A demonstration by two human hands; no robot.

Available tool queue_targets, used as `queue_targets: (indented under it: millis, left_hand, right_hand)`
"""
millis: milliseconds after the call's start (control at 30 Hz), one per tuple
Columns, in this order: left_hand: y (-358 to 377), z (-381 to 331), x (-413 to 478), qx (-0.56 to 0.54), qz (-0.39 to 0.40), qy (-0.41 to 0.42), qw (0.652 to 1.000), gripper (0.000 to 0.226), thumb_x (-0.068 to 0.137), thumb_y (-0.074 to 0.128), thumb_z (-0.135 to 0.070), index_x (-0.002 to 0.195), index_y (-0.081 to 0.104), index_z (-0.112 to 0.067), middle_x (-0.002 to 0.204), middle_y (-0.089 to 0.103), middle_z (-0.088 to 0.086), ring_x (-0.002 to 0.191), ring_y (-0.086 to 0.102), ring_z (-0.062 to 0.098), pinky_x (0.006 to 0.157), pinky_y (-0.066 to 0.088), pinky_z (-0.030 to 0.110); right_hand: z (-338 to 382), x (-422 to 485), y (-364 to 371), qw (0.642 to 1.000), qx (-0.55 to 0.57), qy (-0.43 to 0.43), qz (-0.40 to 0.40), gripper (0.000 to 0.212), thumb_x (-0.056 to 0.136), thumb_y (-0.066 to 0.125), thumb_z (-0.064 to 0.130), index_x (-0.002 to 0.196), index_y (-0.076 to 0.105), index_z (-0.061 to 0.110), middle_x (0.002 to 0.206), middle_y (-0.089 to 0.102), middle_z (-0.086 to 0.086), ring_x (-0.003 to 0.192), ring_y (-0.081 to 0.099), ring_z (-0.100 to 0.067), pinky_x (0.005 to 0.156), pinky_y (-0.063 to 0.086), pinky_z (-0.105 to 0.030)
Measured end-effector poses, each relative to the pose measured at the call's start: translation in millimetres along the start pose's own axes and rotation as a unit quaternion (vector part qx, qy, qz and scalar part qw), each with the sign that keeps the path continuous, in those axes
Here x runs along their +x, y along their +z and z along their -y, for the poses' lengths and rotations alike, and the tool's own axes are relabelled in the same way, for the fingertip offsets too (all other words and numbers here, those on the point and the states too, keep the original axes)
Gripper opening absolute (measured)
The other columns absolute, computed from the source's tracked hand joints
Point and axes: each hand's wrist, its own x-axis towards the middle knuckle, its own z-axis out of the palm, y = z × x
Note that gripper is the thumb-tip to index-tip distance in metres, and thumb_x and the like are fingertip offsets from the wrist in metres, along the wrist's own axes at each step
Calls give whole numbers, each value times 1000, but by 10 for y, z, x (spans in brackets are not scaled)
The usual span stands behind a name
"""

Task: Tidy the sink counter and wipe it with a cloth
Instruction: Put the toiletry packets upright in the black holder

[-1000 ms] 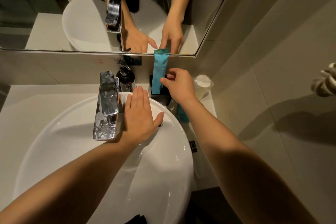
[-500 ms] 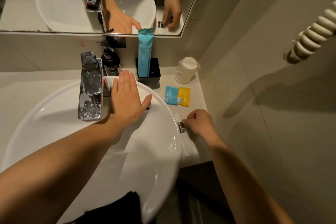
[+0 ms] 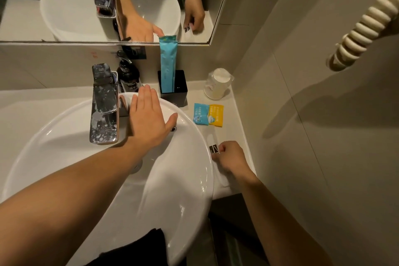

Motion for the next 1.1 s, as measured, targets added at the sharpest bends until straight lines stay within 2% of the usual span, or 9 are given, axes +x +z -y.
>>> queue_targets:
  millis: [133,267,400,500,567,767,933,1033,1100]
  left_hand:
    - [-12,-4,1,-1,5,1,1000,97,94,27,-72,158,19,0,167,20,21,156,14,35,127,12,50]
    - [-17,-6,-4,-8,3,2,1000,97,94,32,-71,158,21,1,166,22,21,156,16,35,127,15,51]
    - [-10,-3,-4,-12,2,4,1000,97,93,26,-71,157,23,1,166,24,21,155,17,36,127,15,51]
    - [-2,-2,-1,-25,-2,7,1000,100,90,15,-72,157,24,2,165,25,22,155,18,36,126,17,52]
    - [18,4,0,-26,0,8,1000,101,89,14,-72,157,24,2,166,24,22,156,17,35,126,17,51]
    - [31,7,6,-21,4,12,1000,99,91,12,-72,159,21,0,167,21,20,157,14,34,127,13,51]
    - [3,-4,7,-19,4,7,1000,100,89,9,-72,159,19,-1,168,19,19,157,12,33,127,13,50]
    - [21,-4,4,-15,-2,4,1000,99,91,13,-72,159,21,-1,168,20,19,157,14,33,128,13,49]
    - [29,-5,7,-18,0,4,1000,99,91,14,-72,159,22,-1,168,20,19,157,15,33,128,13,49]
  right_hand:
    - [61,-55,-251,996,81,-21,-2,30,86,67,5,63,49,14,69,60,-6,65,57,-20,59,47,-29]
    - [448,1,-532,981,161,-105,-31,21,85,66,-1,66,60,9,55,51,8,59,48,-14,63,43,-30]
    - [1088,75,-719,951,180,-237,-82,12,87,71,5,84,62,-2,70,55,1,65,49,-12,65,47,-29]
    - [1541,169,-750,928,174,-308,-115,12,86,73,7,85,63,1,77,63,-8,69,53,-10,69,50,-27]
    - [1769,248,-727,921,164,-331,-120,8,88,72,9,85,65,8,79,67,-1,72,59,-9,71,50,-23]
    - [1979,438,-539,915,195,-334,-115,10,89,72,8,96,72,15,93,74,2,89,70,-14,79,58,-28]
    - [1870,553,-349,924,215,-301,-93,5,90,71,9,95,70,10,89,73,4,80,67,-7,77,59,-28]
    - [1841,589,-322,929,198,-299,-93,4,91,71,10,93,68,12,86,70,6,77,64,-3,72,55,-18]
    - [1823,629,-299,936,177,-293,-84,4,90,72,11,92,68,9,86,71,1,79,66,-12,74,57,-25]
